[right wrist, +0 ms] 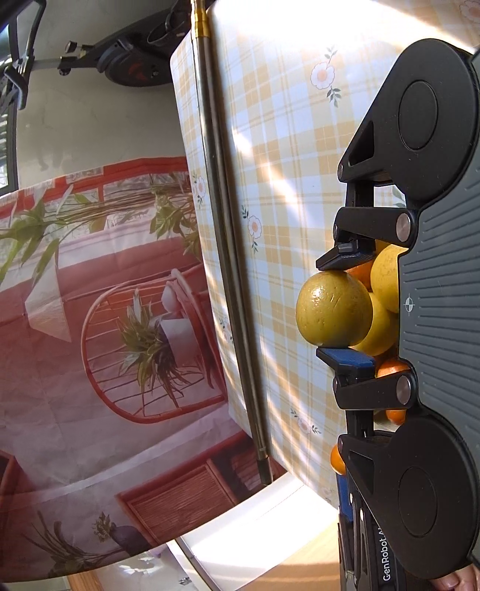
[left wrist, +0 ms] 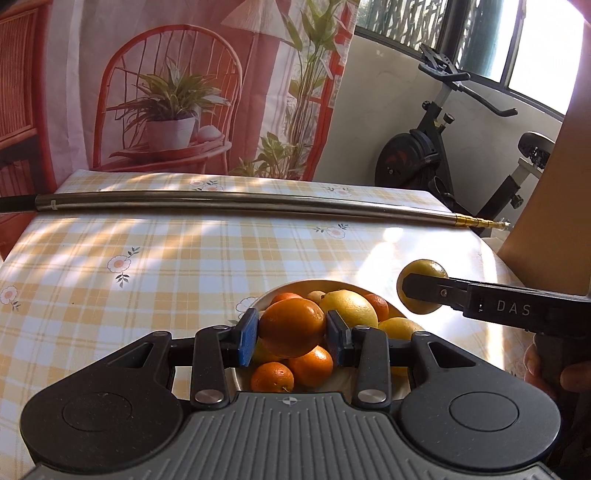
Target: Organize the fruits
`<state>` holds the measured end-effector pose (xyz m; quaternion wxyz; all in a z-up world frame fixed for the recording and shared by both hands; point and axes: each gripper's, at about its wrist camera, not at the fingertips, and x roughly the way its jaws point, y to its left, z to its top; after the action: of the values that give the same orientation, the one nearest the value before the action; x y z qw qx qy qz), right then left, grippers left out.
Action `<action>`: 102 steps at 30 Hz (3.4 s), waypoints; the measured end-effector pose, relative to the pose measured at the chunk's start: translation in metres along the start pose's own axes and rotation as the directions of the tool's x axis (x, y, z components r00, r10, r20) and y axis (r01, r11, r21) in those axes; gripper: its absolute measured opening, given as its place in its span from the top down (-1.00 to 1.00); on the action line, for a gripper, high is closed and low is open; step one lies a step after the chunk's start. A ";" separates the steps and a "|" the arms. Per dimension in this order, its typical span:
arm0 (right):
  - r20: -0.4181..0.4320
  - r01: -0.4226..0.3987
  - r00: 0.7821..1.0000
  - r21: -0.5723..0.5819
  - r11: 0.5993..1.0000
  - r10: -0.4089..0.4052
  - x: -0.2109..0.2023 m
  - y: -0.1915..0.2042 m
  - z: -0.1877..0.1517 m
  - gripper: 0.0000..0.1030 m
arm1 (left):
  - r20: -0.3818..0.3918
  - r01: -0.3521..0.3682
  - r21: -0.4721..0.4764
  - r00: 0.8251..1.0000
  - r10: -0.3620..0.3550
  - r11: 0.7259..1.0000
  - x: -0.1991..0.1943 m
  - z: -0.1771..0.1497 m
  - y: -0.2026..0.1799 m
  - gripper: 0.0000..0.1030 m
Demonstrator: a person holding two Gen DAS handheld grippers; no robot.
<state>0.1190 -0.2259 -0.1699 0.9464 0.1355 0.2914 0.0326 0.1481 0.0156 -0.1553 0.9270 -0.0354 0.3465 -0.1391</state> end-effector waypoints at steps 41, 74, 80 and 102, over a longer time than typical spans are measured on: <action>-0.170 0.049 0.984 -0.060 0.997 -0.059 -0.011 0.024 -0.055 0.22 | -0.129 0.047 0.028 0.991 -0.043 0.998 0.004 -0.039 -0.021 0.21; -0.211 0.037 0.976 -0.094 0.995 -0.056 -0.001 0.025 -0.059 0.20 | -0.152 0.014 0.051 0.988 -0.006 0.999 0.019 -0.045 -0.018 0.01; -0.113 0.004 0.993 -0.148 0.989 -0.021 -0.025 0.036 -0.031 0.14 | -0.069 -0.021 0.073 0.997 0.026 0.997 -0.005 -0.024 -0.018 -0.05; 0.325 0.089 0.946 -0.199 0.976 -0.020 -0.173 0.082 0.097 -0.99 | 0.401 -0.206 0.065 0.901 0.163 0.976 -0.169 0.076 -0.069 -1.00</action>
<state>0.0310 -0.1940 0.0239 0.9907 0.0295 0.1321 0.0146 0.0595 -0.0048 0.0202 0.9872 0.0194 0.1470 -0.0589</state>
